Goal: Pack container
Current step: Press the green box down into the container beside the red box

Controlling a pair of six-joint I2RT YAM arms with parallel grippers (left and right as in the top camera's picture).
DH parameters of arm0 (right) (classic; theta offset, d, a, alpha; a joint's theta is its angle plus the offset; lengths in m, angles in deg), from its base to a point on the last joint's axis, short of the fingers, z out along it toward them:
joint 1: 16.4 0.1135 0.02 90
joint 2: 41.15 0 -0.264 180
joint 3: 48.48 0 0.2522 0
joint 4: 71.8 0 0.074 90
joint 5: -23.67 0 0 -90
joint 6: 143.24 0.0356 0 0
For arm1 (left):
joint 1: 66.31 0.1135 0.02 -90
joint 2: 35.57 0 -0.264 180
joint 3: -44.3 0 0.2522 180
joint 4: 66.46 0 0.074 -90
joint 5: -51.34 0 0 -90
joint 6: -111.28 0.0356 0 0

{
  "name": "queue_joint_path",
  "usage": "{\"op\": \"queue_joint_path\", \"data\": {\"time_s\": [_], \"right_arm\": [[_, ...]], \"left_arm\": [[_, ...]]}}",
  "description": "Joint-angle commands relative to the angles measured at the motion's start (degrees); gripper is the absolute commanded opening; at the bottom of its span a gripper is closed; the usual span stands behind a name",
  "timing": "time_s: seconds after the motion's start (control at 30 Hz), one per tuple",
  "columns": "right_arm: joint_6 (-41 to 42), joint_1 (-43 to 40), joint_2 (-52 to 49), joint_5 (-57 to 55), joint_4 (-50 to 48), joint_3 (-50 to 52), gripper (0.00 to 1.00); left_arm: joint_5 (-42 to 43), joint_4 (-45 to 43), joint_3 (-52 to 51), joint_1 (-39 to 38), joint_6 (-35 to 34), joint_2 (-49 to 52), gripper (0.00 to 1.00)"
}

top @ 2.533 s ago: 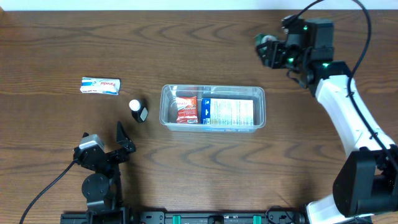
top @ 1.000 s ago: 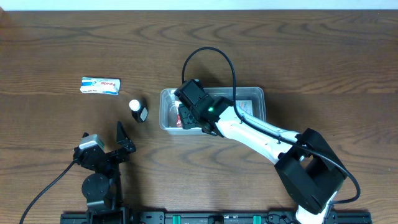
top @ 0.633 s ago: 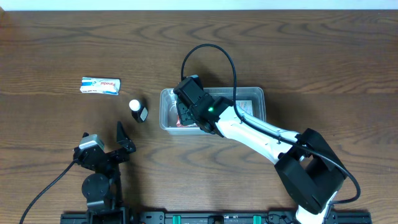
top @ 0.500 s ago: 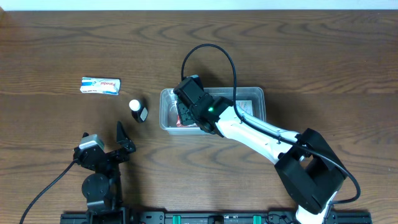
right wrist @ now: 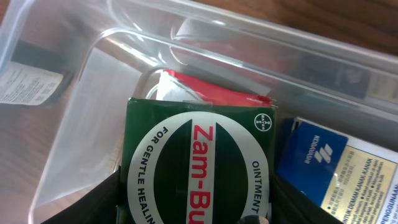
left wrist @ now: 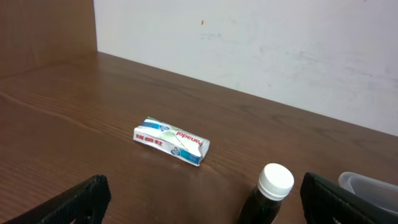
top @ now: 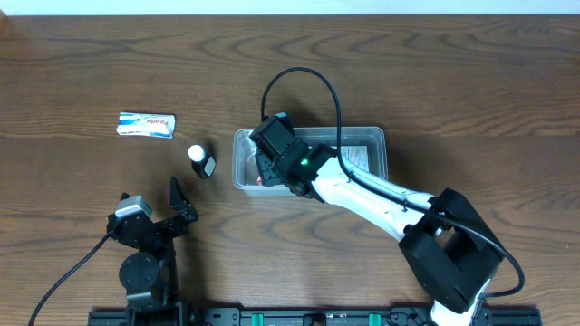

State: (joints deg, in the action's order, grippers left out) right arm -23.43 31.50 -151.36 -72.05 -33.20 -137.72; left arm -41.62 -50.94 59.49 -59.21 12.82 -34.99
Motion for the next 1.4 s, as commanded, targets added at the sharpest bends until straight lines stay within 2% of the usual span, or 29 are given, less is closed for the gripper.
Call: {"op": "queue_joint_path", "data": {"time_s": [0.0, 0.47, 0.73, 1.1, 1.37], "right_arm": [[0.33, 0.72, -0.55, -0.07, 0.07, -0.48, 0.56], [0.33, 0.83, -0.55, -0.07, 0.24, -0.48, 0.61], [0.33, 0.83, -0.55, -0.04, 0.31, -0.48, 0.7], [-0.44, 0.92, -0.44, -0.04, -0.44, -0.5, 0.69], [-2.78, 0.74, 7.76, -3.58, -0.76, -0.5, 0.7]], "left_arm": [[-0.63, 2.12, -1.2, 0.28, 1.14, -0.28, 0.98], [-0.66, 2.12, -1.2, 0.28, 1.14, -0.28, 0.98], [-0.66, 2.12, -1.2, 0.28, 1.14, -0.28, 0.98], [-0.63, 2.12, -1.2, 0.28, 1.14, -0.28, 0.98], [-0.66, 2.1, -1.2, 0.28, 1.14, -0.28, 0.98]]}}
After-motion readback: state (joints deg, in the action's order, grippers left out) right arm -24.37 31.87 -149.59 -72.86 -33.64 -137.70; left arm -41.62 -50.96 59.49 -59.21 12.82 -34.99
